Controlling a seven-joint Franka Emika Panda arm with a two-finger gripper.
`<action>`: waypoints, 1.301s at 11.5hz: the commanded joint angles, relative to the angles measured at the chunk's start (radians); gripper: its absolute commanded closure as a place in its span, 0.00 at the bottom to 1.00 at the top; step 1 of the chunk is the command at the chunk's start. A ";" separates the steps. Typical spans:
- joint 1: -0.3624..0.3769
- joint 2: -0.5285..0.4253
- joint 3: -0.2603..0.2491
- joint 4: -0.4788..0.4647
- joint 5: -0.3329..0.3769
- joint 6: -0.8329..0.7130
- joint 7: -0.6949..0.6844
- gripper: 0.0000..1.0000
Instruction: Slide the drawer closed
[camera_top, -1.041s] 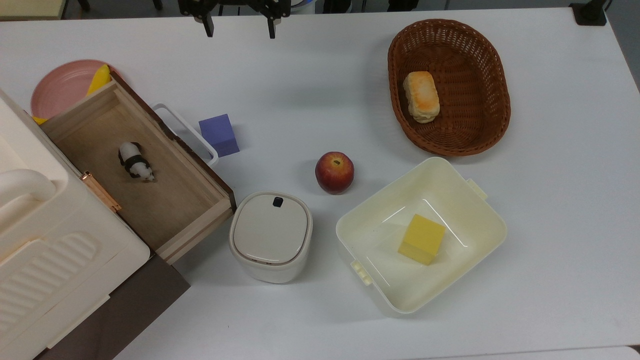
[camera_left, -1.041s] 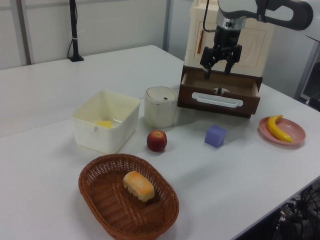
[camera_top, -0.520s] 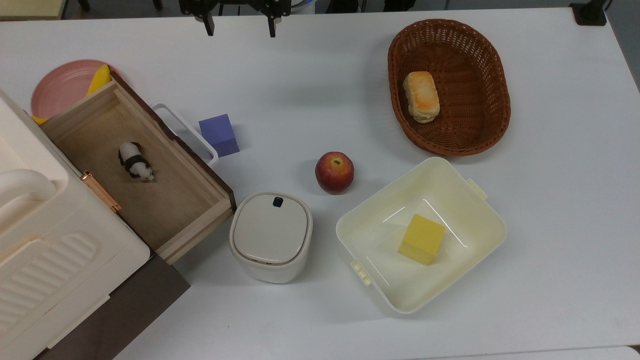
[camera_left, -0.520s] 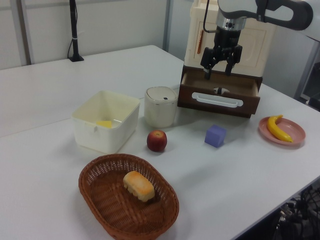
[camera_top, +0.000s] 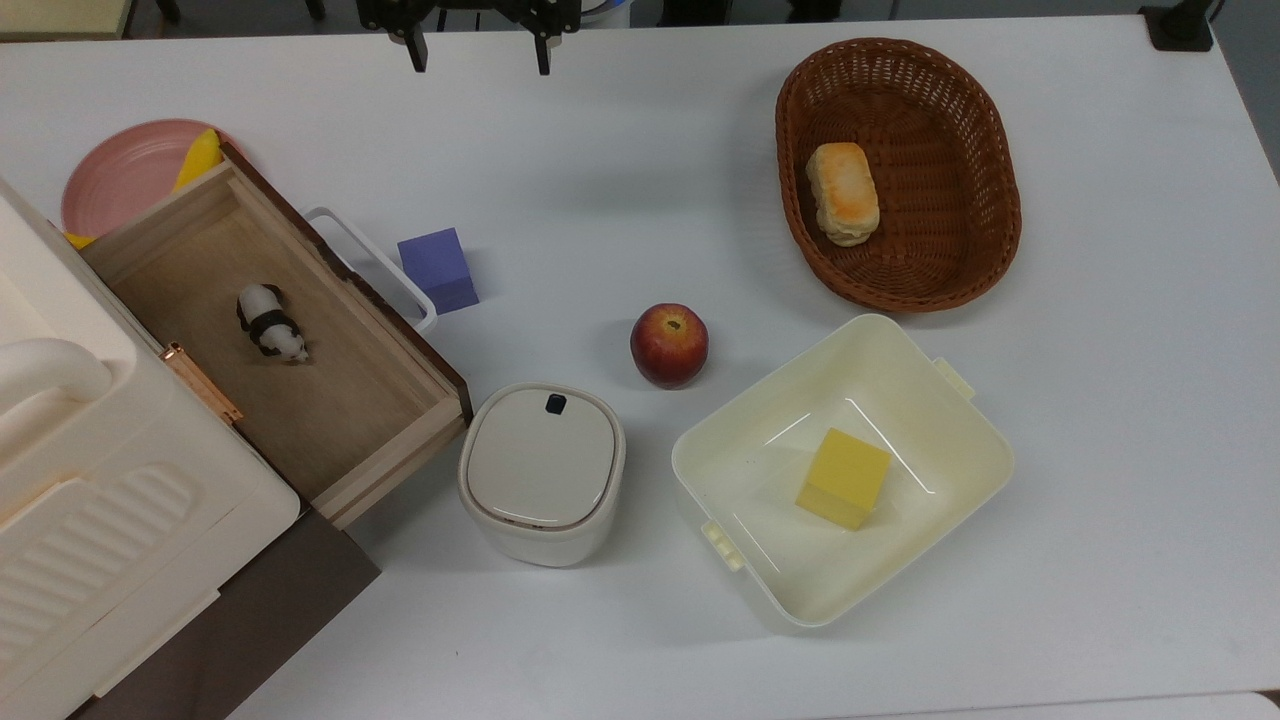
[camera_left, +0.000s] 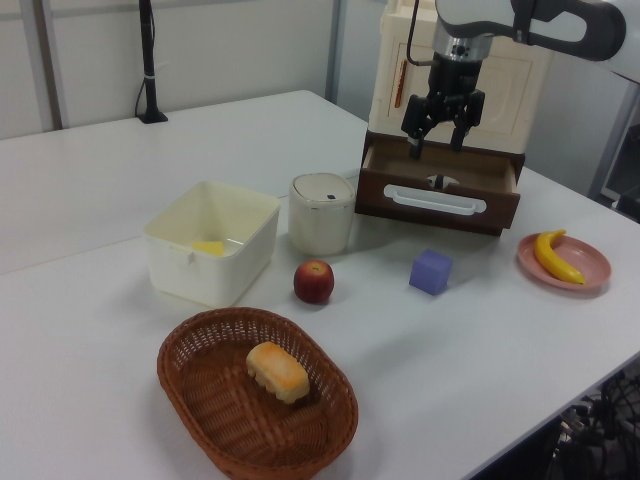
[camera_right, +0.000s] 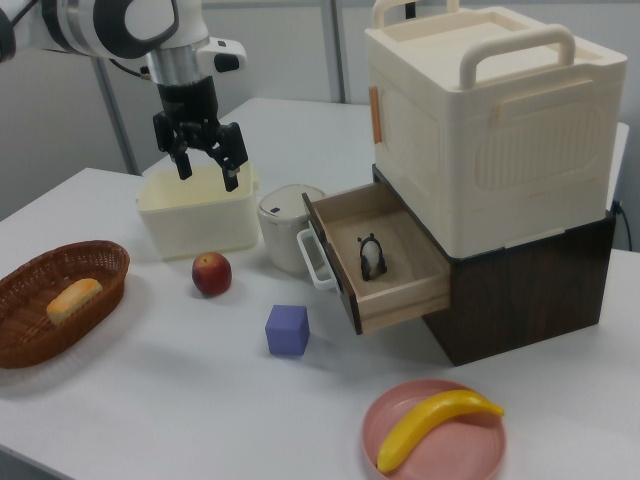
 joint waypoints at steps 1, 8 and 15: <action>-0.009 -0.033 -0.007 -0.038 0.000 -0.027 -0.010 0.41; -0.008 -0.024 0.024 -0.179 0.118 0.045 0.205 1.00; -0.005 0.090 -0.022 -0.238 0.106 0.327 0.513 1.00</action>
